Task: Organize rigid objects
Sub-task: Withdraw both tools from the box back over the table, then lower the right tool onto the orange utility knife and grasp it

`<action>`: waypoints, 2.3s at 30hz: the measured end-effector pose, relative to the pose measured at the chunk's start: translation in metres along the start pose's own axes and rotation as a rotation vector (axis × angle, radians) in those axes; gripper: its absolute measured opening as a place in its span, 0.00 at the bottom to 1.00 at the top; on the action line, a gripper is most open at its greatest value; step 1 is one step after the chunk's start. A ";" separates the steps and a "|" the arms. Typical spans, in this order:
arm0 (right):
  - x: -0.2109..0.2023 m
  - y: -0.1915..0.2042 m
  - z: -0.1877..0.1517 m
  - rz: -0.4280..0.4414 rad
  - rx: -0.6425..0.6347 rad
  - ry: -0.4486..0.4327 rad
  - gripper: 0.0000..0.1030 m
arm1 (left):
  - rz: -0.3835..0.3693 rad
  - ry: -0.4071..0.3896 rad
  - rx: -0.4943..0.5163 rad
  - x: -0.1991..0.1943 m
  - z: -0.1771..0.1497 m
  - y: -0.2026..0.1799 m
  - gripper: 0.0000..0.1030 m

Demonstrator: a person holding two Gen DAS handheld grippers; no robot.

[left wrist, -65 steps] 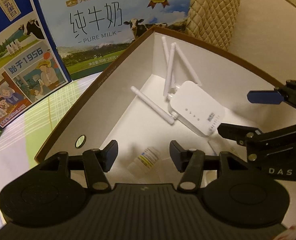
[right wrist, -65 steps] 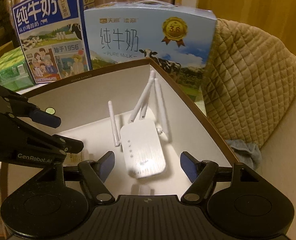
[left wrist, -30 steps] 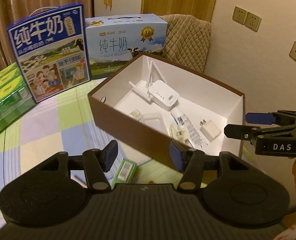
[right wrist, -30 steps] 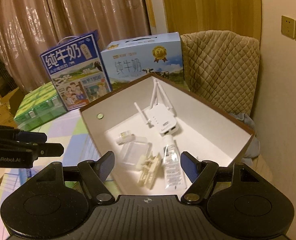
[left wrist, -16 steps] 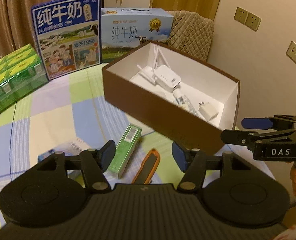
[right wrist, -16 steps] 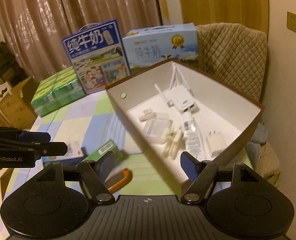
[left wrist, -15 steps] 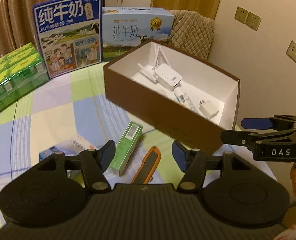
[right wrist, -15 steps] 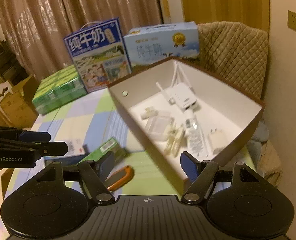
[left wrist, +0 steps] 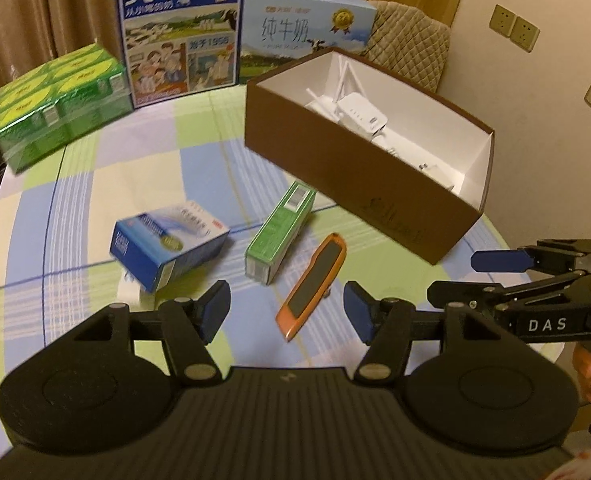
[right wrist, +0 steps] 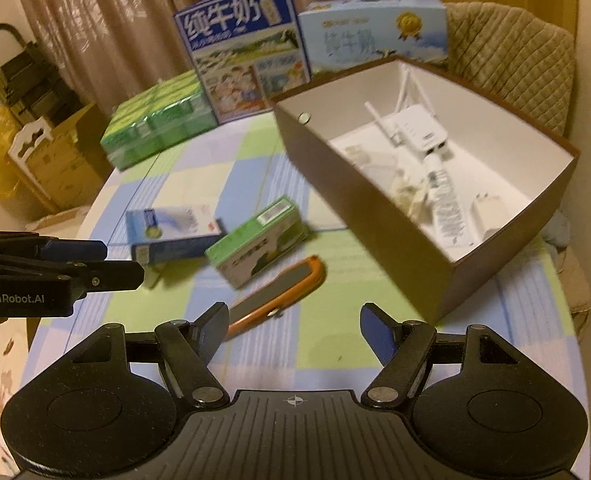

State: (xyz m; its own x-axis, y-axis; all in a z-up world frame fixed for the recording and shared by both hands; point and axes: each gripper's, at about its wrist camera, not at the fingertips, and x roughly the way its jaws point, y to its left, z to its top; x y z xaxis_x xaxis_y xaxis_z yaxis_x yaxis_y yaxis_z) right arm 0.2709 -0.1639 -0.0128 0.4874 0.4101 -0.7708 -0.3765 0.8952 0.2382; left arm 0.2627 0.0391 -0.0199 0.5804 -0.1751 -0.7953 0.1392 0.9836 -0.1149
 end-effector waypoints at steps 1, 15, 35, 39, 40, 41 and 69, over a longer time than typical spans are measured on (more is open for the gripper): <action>0.001 0.002 -0.001 0.004 -0.001 0.006 0.68 | 0.002 0.003 -0.004 -0.001 -0.002 0.002 0.56; 0.029 0.016 -0.014 -0.001 0.012 0.081 0.68 | 0.055 0.035 -0.055 -0.004 -0.033 0.028 0.56; 0.090 0.035 -0.019 -0.060 0.053 0.160 0.68 | 0.100 0.069 -0.127 0.006 -0.054 0.071 0.56; 0.105 0.039 -0.015 -0.079 0.073 0.150 0.67 | 0.099 0.082 -0.133 0.013 -0.054 0.081 0.56; 0.108 0.039 -0.014 -0.086 0.081 0.147 0.67 | 0.099 0.087 -0.134 0.015 -0.053 0.084 0.56; 0.112 0.039 -0.012 -0.094 0.089 0.146 0.67 | 0.099 0.090 -0.135 0.017 -0.053 0.086 0.56; 0.174 0.053 0.002 -0.245 0.054 0.166 0.47 | 0.089 0.150 -0.108 0.056 -0.033 0.130 0.56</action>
State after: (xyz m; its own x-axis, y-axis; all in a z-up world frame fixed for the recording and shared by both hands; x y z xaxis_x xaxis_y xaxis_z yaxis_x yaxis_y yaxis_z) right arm 0.3373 -0.0450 -0.1331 0.4212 0.1505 -0.8944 -0.2192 0.9738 0.0606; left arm 0.2867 0.1590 -0.0996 0.4594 -0.0868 -0.8840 0.0009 0.9953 -0.0972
